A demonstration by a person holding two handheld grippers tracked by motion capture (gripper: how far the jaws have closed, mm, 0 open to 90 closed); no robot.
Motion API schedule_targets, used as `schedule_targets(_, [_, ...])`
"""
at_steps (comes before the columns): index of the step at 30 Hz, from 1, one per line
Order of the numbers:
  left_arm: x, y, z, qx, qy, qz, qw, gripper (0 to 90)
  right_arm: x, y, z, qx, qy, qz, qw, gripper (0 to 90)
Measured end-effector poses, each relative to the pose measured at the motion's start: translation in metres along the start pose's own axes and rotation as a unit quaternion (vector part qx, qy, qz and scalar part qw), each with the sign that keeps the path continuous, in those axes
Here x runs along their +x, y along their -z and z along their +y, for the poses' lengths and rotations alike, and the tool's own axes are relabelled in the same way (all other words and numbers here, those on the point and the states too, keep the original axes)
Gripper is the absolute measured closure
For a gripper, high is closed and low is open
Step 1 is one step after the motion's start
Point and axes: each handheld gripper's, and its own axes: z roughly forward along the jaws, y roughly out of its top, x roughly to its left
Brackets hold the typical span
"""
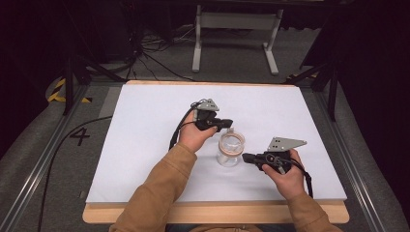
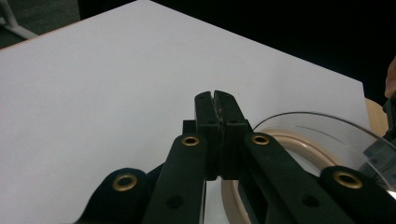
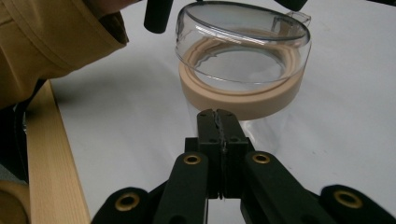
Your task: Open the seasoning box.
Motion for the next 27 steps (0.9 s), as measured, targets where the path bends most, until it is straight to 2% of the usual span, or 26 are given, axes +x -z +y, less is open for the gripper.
schedule_targets(3, [0.0, -0.001, -0.001, -0.006, 0.007, -0.002, 1.0, 89.8, 0.0, -0.001, -0.001, -0.014, -0.001, 0.011, 0.9998, 90.0])
schedule_targets(4, [0.0, -0.001, -0.001, -0.007, 0.008, -0.002, 0.9999, 89.8, 0.0, -0.002, -0.002, -0.03, 0.002, 0.017, 0.9994, 90.0])
schedule_targets(9, [0.0, -0.001, -0.001, -0.007, 0.008, -0.003, 0.9999, 89.8, 0.0, -0.004, -0.003, -0.056, 0.001, 0.019, 0.9982, 90.0])
schedule_targets(11, [0.001, -0.001, -0.001, -0.004, 0.008, -0.003, 1.0, 89.7, -0.002, -0.006, -0.003, -0.071, -0.007, 0.021, 0.9972, 90.0])
schedule_targets(12, [0.001, -0.001, -0.001, -0.005, 0.008, -0.004, 0.9999, 88.7, -0.004, -0.007, -0.004, -0.079, -0.019, 0.025, 0.9964, 90.0])
schedule_targets(16, [0.001, -0.001, -0.001, -0.005, 0.01, -0.004, 0.9999, 88.5, -0.007, -0.011, -0.007, -0.088, -0.033, 0.025, 0.9953, 90.0])
schedule_targets(21, [0.001, -0.001, -0.001, -0.003, 0.009, -0.003, 1.0, 88.5, -0.006, -0.009, -0.007, -0.101, -0.029, 0.022, 0.9942, 90.0])
schedule_targets(27, [0.001, -0.001, -0.001, -0.005, 0.008, -0.003, 1.0, 88.3, -0.006, -0.009, -0.007, -0.103, -0.027, 0.02, 0.9941, 90.0])
